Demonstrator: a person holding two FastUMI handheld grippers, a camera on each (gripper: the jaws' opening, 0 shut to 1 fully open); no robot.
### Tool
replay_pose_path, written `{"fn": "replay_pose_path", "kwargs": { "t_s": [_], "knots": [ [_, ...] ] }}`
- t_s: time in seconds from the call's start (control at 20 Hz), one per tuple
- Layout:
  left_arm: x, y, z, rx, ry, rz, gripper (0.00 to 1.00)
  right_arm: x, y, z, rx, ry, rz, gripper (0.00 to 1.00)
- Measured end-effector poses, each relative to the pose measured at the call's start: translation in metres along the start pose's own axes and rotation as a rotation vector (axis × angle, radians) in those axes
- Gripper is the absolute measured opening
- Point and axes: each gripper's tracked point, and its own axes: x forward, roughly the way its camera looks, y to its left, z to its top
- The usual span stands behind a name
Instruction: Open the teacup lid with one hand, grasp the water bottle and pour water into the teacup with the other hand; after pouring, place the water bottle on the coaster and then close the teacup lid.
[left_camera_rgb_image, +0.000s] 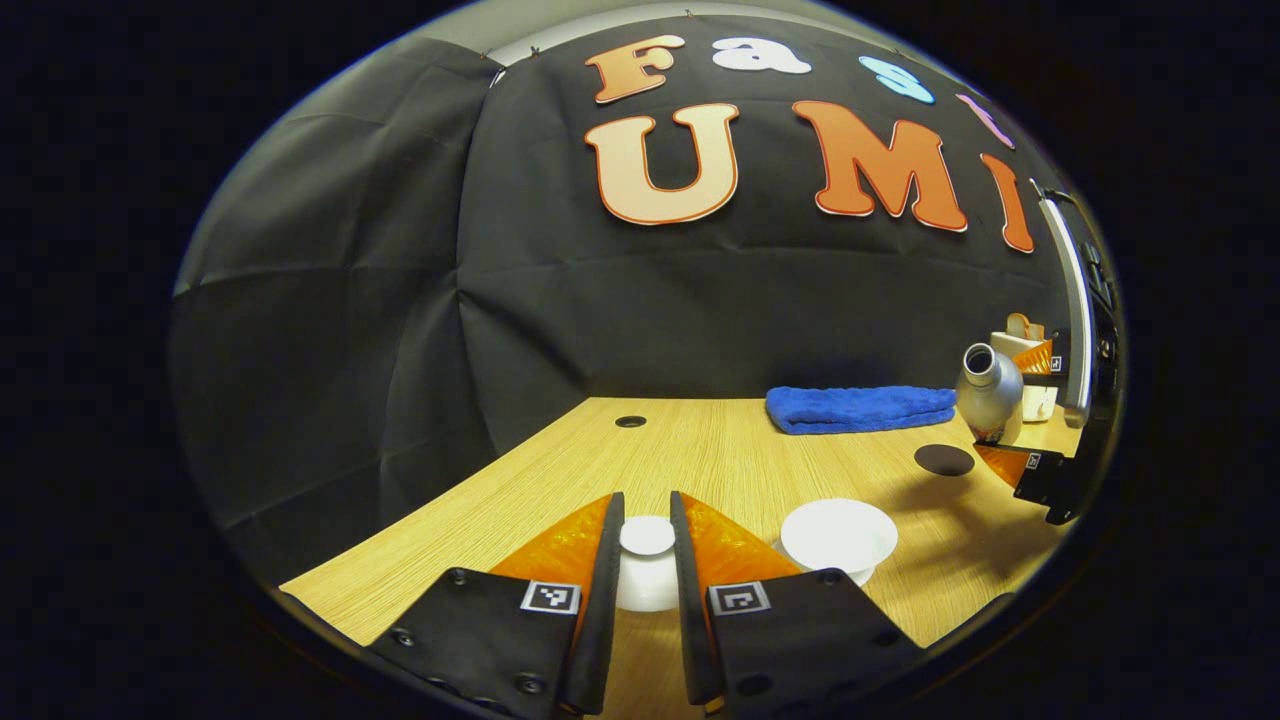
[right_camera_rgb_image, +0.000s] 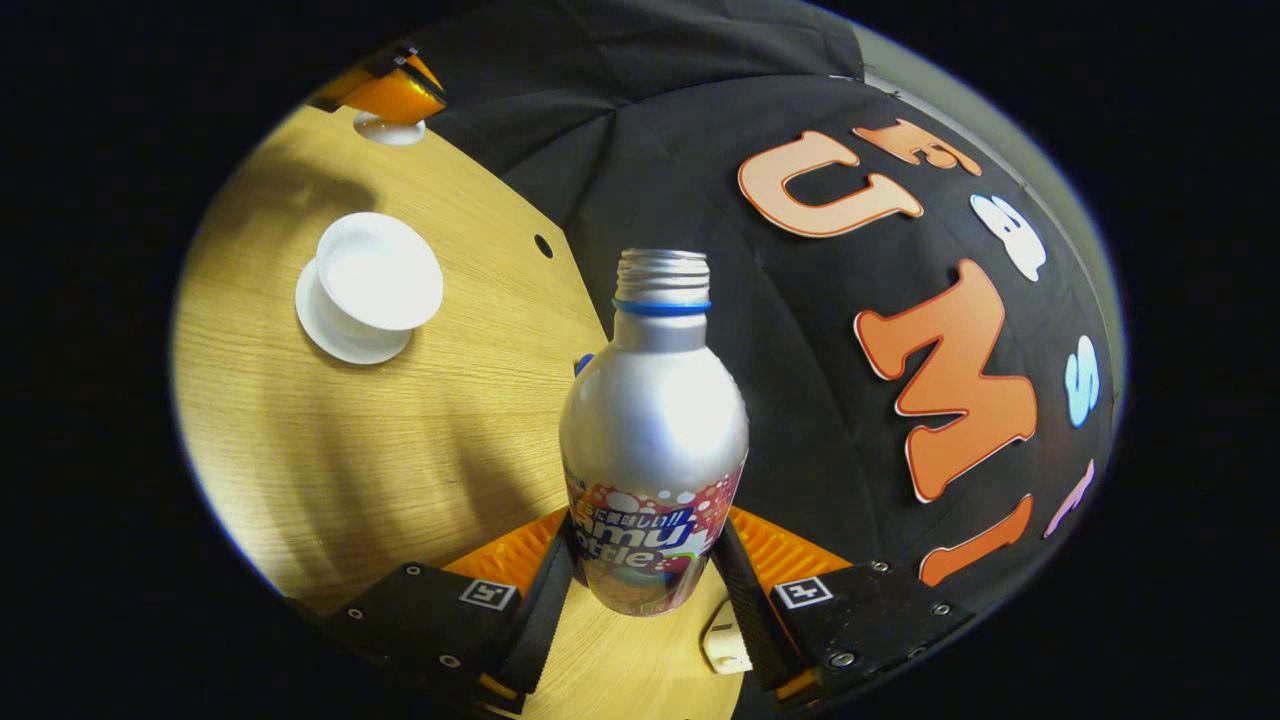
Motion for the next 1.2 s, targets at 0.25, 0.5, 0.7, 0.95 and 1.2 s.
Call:
{"fn": "replay_pose_path", "kwargs": {
  "t_s": [0.25, 0.5, 0.7, 0.95, 1.2],
  "knots": [
    [-0.001, 0.005, -0.002, -0.007, 0.001, 0.007, 0.33, 0.0, -0.006, 0.009, -0.142, -0.033, -0.046, 0.79],
    [-0.003, 0.008, -0.005, -0.01, 0.004, 0.012, 0.33, 0.0, -0.006, 0.027, -0.252, -0.09, -0.068, 0.78],
    [-0.003, 0.014, -0.007, -0.015, 0.008, 0.019, 0.33, 0.006, -0.011, 0.039, -0.333, -0.115, -0.098, 0.78],
    [-0.003, 0.018, -0.01, -0.023, 0.016, 0.024, 0.33, 0.006, -0.015, 0.05, -0.435, -0.152, -0.13, 0.78],
    [-0.002, 0.023, -0.011, -0.026, 0.011, 0.034, 0.33, 0.012, -0.019, 0.059, -0.512, -0.174, -0.156, 0.78]
  ]
}}
